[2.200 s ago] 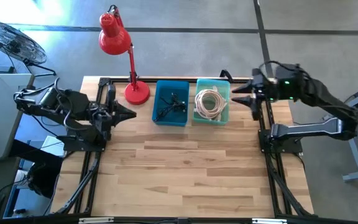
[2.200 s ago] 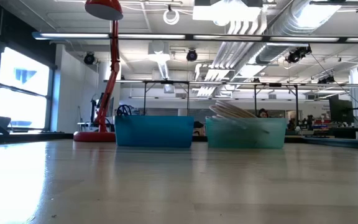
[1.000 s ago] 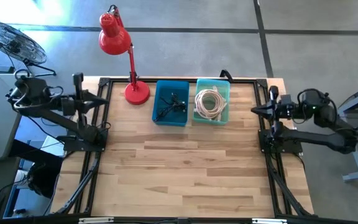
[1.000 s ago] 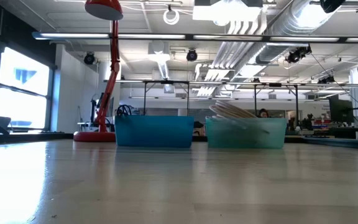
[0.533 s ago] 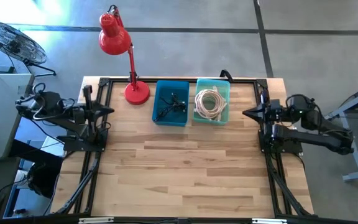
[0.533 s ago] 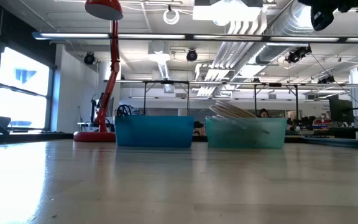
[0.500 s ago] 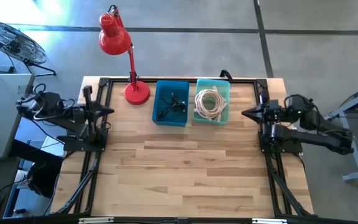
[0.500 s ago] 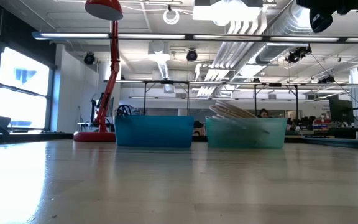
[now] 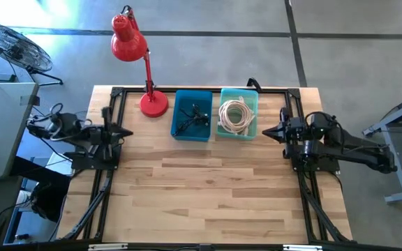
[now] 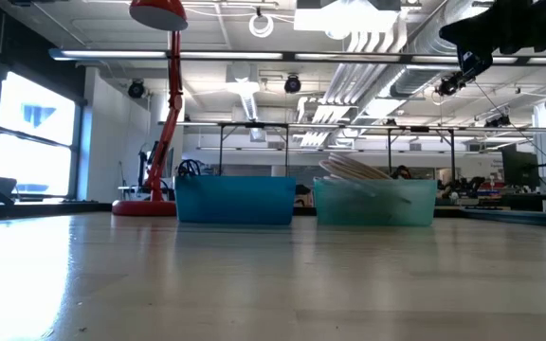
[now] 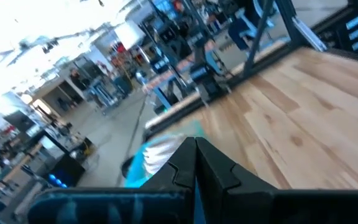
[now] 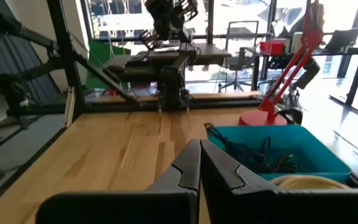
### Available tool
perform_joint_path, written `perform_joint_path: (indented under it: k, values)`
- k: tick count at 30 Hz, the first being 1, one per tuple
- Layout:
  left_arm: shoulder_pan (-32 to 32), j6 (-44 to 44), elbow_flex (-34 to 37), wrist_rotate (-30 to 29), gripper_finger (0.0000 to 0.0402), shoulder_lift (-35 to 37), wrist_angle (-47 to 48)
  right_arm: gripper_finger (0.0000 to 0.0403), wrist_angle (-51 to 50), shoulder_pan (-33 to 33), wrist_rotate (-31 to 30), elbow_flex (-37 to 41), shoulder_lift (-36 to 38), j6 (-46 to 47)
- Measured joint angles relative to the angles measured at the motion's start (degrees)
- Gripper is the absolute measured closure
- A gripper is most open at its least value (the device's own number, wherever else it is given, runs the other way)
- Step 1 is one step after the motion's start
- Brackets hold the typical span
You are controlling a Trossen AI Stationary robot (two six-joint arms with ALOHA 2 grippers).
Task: Pick & Place USB Port
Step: Return to Home Position
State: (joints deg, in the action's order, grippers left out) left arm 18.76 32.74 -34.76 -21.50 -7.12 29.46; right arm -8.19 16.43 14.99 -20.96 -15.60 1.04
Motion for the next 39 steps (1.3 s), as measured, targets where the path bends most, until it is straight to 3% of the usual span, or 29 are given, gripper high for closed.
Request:
perform_joint_path:
  k: [15,28,39]
  values:
    - [0.0,-3.2,12.5,1.2,0.0399,0.0,-9.6,0.0403,14.0,0.0,2.1,11.5,0.0,-0.6]
    - [0.0,-6.2,21.1,4.5,0.0399,0.0,-16.9,0.0403,18.2,0.0,3.5,17.0,0.0,-1.1]
    - [0.0,-6.5,25.0,5.4,0.0399,0.0,-20.2,0.0403,18.5,0.0,3.8,17.2,0.0,-1.1]
